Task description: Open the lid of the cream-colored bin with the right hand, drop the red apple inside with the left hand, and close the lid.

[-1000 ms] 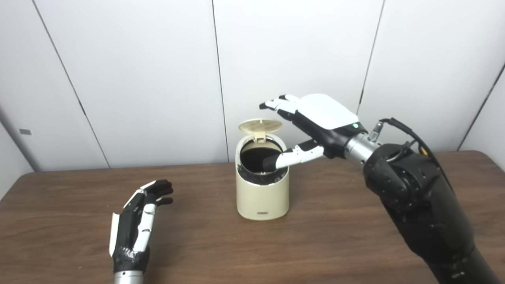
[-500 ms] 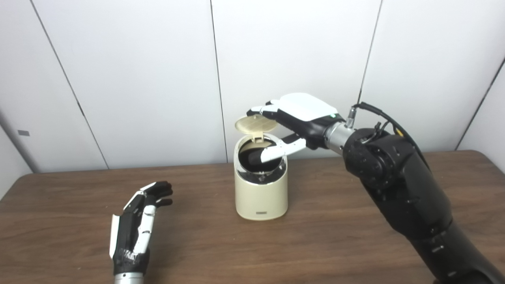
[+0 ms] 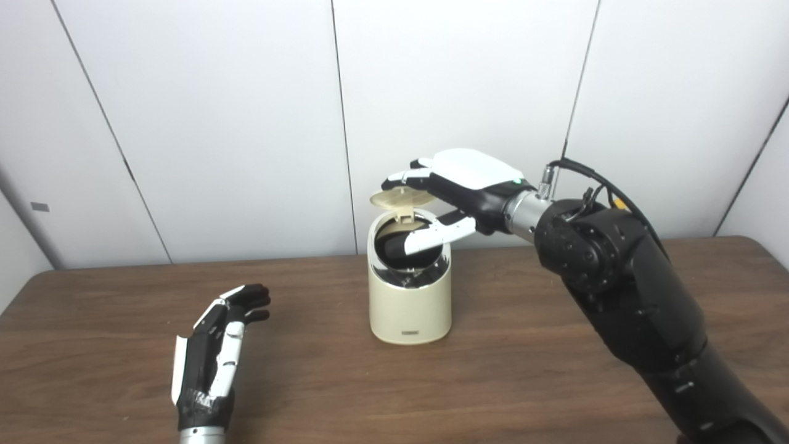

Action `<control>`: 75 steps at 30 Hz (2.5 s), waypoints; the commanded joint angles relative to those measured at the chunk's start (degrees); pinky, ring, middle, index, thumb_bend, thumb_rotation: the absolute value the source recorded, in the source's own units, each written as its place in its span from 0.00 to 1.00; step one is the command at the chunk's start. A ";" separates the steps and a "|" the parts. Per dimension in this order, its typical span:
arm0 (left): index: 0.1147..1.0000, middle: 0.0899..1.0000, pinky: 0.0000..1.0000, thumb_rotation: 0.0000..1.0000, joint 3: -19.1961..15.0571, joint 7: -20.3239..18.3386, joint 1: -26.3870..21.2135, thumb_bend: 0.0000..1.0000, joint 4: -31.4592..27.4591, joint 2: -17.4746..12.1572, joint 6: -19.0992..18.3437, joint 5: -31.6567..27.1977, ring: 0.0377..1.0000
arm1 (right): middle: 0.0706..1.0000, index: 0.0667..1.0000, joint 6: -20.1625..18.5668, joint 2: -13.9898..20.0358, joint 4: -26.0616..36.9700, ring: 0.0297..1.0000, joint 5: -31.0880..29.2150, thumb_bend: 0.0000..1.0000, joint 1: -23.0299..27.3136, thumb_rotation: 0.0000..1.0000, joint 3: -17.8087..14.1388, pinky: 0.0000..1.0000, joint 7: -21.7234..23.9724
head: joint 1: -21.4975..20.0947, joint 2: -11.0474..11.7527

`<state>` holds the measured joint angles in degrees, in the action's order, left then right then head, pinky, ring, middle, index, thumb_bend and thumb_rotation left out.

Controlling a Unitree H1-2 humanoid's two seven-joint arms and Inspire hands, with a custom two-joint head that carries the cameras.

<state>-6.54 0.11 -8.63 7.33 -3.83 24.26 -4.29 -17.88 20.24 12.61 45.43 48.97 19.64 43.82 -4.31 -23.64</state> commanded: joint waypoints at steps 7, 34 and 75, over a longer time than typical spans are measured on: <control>0.66 0.69 0.67 0.68 -0.02 -0.07 -1.25 0.36 -1.40 -0.41 2.00 0.04 0.71 | 0.78 0.75 -1.85 1.30 3.27 0.88 -0.26 0.89 -0.73 1.00 -0.67 0.88 0.99 | -0.16 -0.08; 0.65 0.69 0.68 0.65 -0.30 0.64 1.24 0.33 -6.44 -0.05 -0.40 1.12 0.71 | 0.85 0.88 2.34 1.47 -1.89 0.86 -4.64 0.86 -9.39 0.92 -2.08 0.88 -9.36 | 1.12 -2.96; 0.63 0.66 0.63 0.65 -0.24 3.20 1.40 0.33 -6.95 2.51 0.24 2.33 0.68 | 0.89 0.80 10.45 1.53 -2.46 0.95 28.67 0.84 -17.47 0.81 7.68 0.98 -15.51 | 1.49 -3.82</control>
<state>-6.69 2.73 -5.32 1.69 -1.36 22.75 -2.47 -6.87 20.67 12.51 72.51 32.33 27.93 24.97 -2.81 -27.42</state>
